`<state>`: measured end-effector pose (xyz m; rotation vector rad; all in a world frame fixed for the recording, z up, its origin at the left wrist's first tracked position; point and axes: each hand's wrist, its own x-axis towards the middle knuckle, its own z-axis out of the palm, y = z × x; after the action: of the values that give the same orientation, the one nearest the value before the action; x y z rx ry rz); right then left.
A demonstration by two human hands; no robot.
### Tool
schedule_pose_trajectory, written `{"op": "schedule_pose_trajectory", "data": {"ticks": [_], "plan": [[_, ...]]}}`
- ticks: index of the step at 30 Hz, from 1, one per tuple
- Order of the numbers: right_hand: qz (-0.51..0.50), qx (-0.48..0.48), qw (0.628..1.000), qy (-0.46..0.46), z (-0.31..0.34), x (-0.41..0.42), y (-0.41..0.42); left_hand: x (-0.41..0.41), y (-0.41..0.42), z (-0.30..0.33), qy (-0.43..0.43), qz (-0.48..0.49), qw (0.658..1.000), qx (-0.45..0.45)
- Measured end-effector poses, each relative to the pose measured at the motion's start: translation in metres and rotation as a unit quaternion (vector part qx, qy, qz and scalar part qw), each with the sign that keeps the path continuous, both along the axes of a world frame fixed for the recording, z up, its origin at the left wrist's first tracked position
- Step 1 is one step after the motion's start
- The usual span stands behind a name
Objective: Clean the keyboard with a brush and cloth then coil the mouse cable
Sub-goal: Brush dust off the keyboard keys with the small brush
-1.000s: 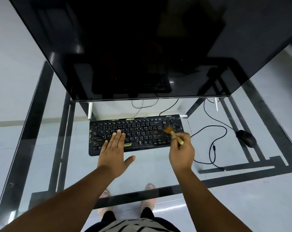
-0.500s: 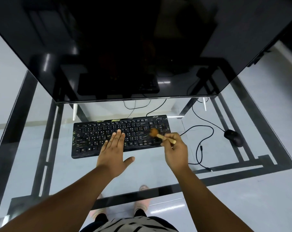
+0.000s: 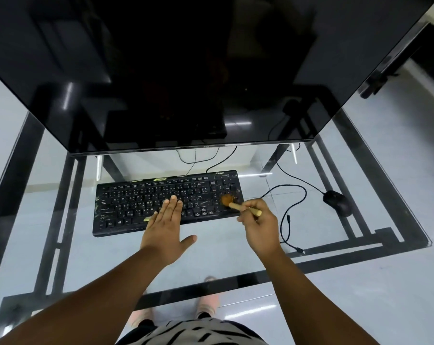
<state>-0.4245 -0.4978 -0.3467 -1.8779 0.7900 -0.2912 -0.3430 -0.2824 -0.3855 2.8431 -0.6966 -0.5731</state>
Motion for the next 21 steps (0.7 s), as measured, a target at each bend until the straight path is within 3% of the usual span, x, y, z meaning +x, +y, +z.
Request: {"op": "schedule_pose_trajectory", "data": {"ticks": [5,9,12,14,21], "plan": [[-0.070,-0.078,0.994,-0.007,-0.003,0.002,-0.006,-0.001,-0.001,0.000,-0.002,0.008,1.000,-0.003],[0.043,-0.009,0.999,0.000,-0.003,0.011,0.003,-0.003,0.004,0.002,-0.005,0.019,1.000,-0.011],[-0.042,-0.119,0.992,0.028,-0.004,0.013,0.009,-0.002,0.013,0.004,-0.012,0.033,0.999,-0.011],[-0.065,-0.114,0.991,0.003,-0.002,0.016,0.017,-0.002,0.025,0.005,-0.018,0.046,0.999,-0.011],[0.137,0.020,0.989,-0.061,0.002,0.030,0.086,0.004,0.077,0.008,-0.022,0.107,0.994,-0.015]]}}
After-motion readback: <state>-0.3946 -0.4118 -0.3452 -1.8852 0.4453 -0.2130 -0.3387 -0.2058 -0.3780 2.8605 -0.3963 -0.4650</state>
